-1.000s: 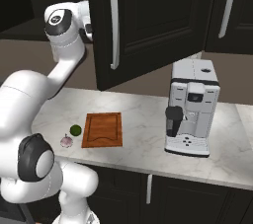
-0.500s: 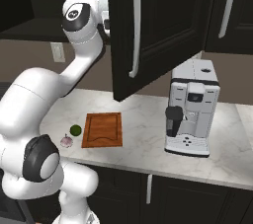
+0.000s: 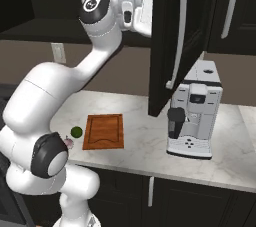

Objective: Open the cabinet. Place the bowl and condiment on the counter. Then place the lime and garlic on the cutting board.

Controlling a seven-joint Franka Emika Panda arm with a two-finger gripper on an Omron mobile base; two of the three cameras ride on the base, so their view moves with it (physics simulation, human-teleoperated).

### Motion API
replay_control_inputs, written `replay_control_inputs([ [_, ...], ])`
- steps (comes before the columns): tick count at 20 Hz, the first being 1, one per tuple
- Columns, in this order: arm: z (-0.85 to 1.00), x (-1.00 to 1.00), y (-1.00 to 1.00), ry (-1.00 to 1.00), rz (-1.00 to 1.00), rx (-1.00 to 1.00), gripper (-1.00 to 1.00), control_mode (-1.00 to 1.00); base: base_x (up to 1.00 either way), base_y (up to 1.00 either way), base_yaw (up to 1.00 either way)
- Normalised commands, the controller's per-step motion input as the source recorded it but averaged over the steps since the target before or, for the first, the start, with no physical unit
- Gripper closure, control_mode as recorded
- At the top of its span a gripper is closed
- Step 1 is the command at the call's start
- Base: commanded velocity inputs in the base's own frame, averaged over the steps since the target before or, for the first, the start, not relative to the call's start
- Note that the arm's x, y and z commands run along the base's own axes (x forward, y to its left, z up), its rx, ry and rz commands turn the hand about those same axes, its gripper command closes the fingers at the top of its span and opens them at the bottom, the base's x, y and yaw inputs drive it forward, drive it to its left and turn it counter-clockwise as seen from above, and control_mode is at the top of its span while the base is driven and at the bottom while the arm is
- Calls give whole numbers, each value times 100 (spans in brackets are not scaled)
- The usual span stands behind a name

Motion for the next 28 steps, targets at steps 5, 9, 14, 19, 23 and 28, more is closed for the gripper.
replay_control_inputs([
  [5, -21, 8, -50, -3, -1, 0, -100, -100, 0, 0, 0],
  [9, -49, 38, -48, 0, 0, 0, -100, -100, 0, 0, 0],
  [14, -44, 47, -41, 0, 0, 2, -100, -100, 0, 0, 0],
  [19, -9, 34, -39, 0, 0, 8, -100, -100, 0, 0, 0],
  [23, 0, -8, -4, 0, 3, 13, -100, -100, 0, 0, 0],
  [28, 0, -39, 29, 0, 4, 10, -100, -100, 0, 0, 0],
])
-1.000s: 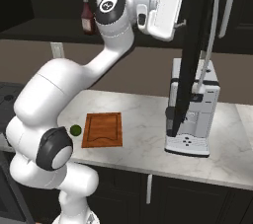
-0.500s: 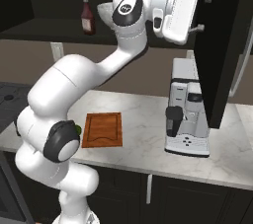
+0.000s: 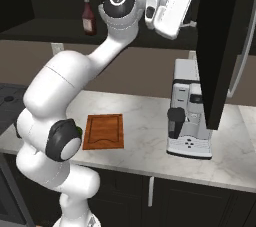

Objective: Open the cabinet. Place the bowl and condiment on the counter. Then place the lime and garlic on the cutting board.

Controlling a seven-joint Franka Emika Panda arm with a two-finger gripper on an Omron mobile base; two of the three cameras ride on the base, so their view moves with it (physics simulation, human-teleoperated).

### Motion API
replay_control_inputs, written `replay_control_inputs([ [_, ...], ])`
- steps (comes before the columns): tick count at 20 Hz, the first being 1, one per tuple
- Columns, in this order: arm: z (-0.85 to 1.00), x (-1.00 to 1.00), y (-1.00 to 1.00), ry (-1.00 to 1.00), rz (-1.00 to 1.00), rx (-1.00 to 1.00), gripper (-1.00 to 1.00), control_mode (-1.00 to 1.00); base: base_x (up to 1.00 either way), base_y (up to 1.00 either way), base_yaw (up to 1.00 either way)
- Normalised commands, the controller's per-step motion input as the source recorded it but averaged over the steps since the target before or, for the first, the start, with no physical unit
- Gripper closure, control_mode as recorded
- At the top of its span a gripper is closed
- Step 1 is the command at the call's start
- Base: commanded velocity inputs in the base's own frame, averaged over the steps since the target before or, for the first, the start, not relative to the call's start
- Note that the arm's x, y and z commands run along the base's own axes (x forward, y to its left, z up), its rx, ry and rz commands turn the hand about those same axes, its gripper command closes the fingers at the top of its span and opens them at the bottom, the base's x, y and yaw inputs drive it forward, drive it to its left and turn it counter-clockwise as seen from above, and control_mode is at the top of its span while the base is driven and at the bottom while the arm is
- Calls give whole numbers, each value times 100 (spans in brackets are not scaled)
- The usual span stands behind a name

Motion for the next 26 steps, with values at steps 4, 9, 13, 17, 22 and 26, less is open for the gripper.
replay_control_inputs([
  [4, 0, -51, 58, 0, 8, 8, -100, -100, 0, 0, 0],
  [9, 0, -39, 62, 7, 14, 8, -100, -100, 0, 0, 0],
  [13, -8, -17, 70, 17, 21, 11, -100, -100, 0, 0, 0],
  [17, -13, -14, 67, 17, 24, 13, -100, -100, 0, 0, 0],
  [22, -13, -22, 58, 13, 25, 15, -100, -100, 0, 0, 0],
  [26, -10, -19, 46, 10, 30, 16, -100, -100, 0, 0, 0],
])
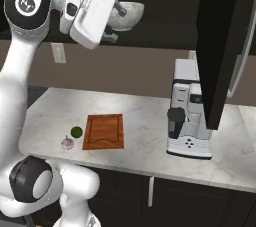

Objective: Open the cabinet. Place the bowl and condiment on the counter. Then place the lime and garlic on the cutting board.

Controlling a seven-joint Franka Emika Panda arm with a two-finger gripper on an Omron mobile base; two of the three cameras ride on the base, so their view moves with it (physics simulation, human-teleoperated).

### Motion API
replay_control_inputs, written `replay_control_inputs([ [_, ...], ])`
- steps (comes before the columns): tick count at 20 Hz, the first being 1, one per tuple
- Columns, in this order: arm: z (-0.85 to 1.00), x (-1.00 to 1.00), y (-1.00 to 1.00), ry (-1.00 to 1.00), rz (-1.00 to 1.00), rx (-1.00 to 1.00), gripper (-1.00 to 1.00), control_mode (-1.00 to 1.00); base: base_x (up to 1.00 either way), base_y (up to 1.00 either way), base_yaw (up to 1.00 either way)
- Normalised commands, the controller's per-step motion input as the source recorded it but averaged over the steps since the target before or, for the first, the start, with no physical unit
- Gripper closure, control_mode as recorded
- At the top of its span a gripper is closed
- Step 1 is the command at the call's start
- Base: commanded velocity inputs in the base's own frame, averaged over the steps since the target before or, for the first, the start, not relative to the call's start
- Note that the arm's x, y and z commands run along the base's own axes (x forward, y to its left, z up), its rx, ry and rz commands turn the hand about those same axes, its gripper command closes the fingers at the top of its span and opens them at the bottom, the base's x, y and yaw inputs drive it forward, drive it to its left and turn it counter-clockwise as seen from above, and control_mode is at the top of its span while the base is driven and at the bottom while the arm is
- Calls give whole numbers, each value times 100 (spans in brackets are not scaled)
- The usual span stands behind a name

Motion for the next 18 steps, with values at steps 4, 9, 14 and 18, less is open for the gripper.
replay_control_inputs([
  [4, -11, -4, 43, 5, 34, 11, -100, -100, 0, 0, 0],
  [9, -9, 0, 40, 2, 34, 2, -100, -100, 0, 0, 0],
  [14, -21, 0, 38, 0, 33, 0, -100, -100, 0, 0, 0],
  [18, -49, 0, 43, 0, 31, 0, -100, -100, 0, 0, 0],
])
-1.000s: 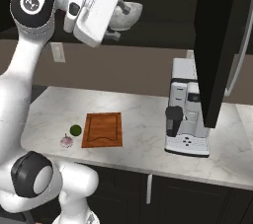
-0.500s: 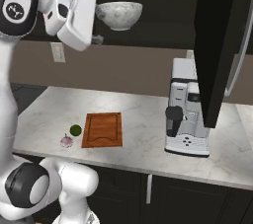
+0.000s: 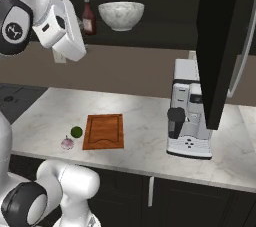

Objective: Open the cabinet. Place the bowl and condiment on the counter. Then place the lime and garlic on the cutting board.

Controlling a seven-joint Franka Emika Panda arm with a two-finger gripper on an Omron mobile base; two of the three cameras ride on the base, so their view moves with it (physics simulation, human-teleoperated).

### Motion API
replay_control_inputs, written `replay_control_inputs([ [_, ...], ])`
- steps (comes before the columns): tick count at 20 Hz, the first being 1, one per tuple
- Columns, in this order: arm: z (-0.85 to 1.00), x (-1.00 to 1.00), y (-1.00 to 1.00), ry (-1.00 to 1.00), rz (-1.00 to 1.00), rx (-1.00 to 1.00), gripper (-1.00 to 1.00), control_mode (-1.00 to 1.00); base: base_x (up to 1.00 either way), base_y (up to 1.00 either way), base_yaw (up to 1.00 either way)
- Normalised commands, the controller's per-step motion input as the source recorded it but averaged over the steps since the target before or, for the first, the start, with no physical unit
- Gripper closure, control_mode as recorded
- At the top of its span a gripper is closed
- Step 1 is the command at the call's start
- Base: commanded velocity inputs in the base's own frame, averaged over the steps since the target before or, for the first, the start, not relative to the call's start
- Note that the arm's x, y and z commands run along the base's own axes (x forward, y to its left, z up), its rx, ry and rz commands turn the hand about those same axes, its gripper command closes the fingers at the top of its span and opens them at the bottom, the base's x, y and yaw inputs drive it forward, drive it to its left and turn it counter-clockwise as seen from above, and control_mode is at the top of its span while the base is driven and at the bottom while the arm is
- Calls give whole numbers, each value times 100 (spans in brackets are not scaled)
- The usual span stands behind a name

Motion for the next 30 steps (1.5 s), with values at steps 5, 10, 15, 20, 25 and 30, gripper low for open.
replay_control_inputs([
  [5, -16, 0, 42, 1, 13, 0, -100, -100, 0, 0, 0],
  [10, 5, 0, 48, 3, 8, 0, -100, -100, 0, 0, 0],
  [15, 10, 0, 19, 0, 3, -7, -100, -100, 0, 0, 0],
  [20, -2, 0, 0, 0, 0, -4, -100, -100, 0, 0, 0],
  [25, -6, 0, 0, 0, 3, 0, -100, -100, 0, 0, 0],
  [30, 8, 0, 7, 0, 1, -1, -100, -100, 0, 0, 0],
])
